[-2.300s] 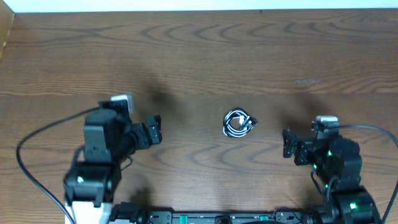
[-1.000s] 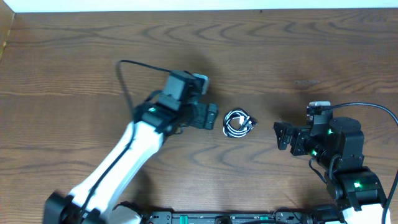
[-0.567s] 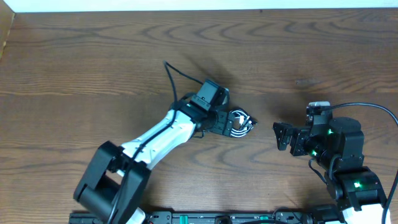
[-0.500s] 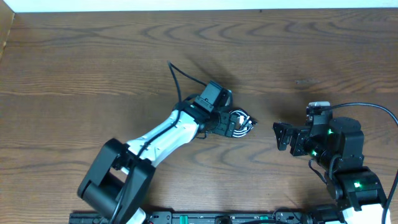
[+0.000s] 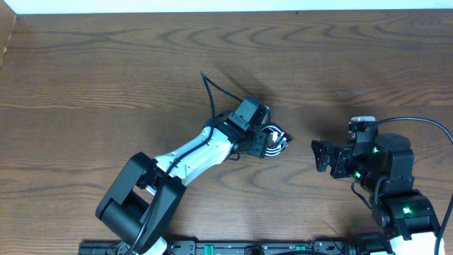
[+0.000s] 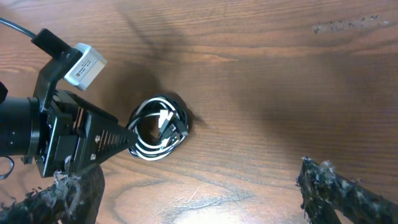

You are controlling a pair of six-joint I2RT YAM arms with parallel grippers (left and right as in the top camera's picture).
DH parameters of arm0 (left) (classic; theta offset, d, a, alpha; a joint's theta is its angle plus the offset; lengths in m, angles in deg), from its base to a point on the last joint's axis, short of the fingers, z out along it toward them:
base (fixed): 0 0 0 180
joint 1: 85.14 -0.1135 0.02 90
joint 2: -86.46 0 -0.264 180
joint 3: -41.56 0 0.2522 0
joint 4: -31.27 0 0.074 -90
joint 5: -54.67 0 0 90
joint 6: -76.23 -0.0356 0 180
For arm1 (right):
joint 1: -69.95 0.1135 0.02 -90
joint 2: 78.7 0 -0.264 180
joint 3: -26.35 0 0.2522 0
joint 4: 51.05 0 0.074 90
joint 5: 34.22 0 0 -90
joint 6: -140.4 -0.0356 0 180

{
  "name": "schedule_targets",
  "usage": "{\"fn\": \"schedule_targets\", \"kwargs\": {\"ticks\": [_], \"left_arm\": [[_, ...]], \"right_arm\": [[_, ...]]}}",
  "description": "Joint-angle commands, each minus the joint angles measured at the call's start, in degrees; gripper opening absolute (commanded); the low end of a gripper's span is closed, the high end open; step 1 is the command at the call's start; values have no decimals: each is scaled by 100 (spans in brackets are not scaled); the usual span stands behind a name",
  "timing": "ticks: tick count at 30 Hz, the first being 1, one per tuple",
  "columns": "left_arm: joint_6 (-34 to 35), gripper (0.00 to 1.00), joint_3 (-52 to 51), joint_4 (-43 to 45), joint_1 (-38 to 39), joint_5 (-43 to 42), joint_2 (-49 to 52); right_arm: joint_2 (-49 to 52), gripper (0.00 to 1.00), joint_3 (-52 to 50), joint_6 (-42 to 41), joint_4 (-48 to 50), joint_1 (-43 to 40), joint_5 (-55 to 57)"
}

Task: Untangle cables
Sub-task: 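Reach the left gripper to the black-and-white cable coil and grasp it, then lift the coil with the left gripper and grasp it with the right gripper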

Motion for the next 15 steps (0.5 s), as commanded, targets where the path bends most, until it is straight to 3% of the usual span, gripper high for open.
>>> {"fn": "schedule_targets", "kwargs": {"ticks": [1,4,6,7,10,11,15], "left_arm": [[15,61,76,31,24,81,177],[164,60,76,26,22,79,330],[164,53,76,26,22,74,372],[164,47,76,26,22,74,374],[162,14,79,26,22,11,341],[162,8,79,24,22,-33,323],[160,8,79,2,22,-503,83]], "right_arm": [[-20,95,120,-79,-13,17,-57],[-22,94,120,-79,-59,17,-55],[-22,94,120,-79,-81,17,-57],[-22,94,120,-79,-94,17,-55],[-20,94,120,-76,-120,17,-55],[-20,94,120,-76,-125,17,-55],[-20,96,114,-61,-160,17,13]]}}
